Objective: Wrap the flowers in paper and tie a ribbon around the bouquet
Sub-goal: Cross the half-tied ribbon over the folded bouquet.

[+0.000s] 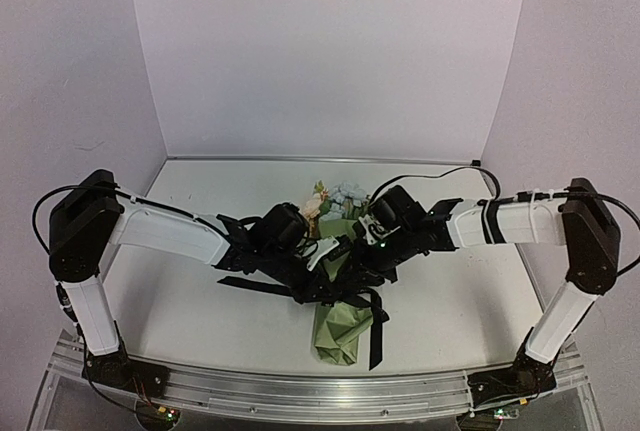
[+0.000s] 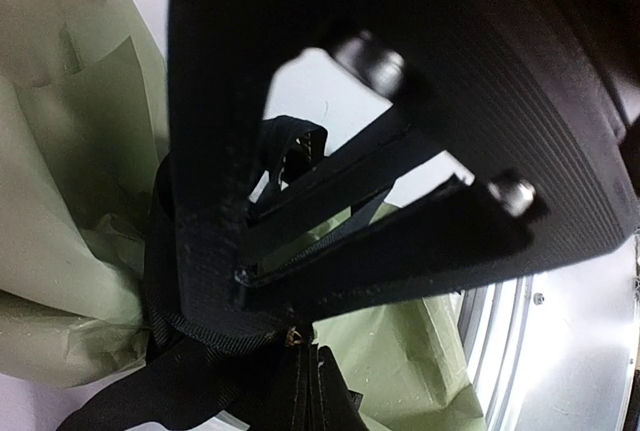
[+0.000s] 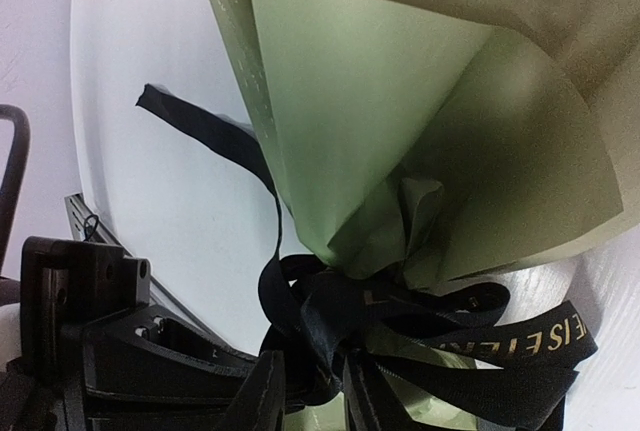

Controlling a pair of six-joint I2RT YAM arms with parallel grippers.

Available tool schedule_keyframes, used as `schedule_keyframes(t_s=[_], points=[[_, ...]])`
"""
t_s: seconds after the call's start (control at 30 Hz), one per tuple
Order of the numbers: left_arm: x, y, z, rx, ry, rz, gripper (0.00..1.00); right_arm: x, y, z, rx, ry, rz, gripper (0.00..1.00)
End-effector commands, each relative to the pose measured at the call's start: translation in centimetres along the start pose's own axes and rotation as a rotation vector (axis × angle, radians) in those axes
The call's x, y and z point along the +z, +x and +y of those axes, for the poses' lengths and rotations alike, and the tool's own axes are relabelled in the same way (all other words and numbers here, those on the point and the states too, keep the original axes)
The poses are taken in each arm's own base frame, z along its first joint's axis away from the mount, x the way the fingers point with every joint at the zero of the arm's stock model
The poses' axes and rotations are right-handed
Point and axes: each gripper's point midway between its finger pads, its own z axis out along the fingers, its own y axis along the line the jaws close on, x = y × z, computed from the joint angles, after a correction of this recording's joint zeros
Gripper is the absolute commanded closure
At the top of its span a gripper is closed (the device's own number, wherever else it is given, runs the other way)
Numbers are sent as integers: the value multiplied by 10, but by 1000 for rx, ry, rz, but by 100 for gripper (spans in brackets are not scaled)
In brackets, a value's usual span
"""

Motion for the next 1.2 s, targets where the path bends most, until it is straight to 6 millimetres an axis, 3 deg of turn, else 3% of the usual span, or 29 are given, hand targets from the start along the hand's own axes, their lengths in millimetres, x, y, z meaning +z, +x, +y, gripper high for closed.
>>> schedule_keyframes(t_s=[0.0,0.27,0.5,0.8,1.0,1.17], points=[[-5,-18,-13,53,35,-31,99,1,-2,12,-23,-15,18,80],[-7,-20,-13,56,25,-40,98,-1,0,7,-32,-7,15,100],[-8,-22,-11,54,17,-52,96,-10,5,-2,-58,16,-10,100],[-22,-34,-16,56,9,-119,72,-15,12,-14,-74,41,-24,100],[-40,-57,-11,45,-33,-203,68,-14,15,-20,-71,53,-18,100],[-43,-64,5,12,-92,-216,68,-11,18,-27,-66,66,-9,100]])
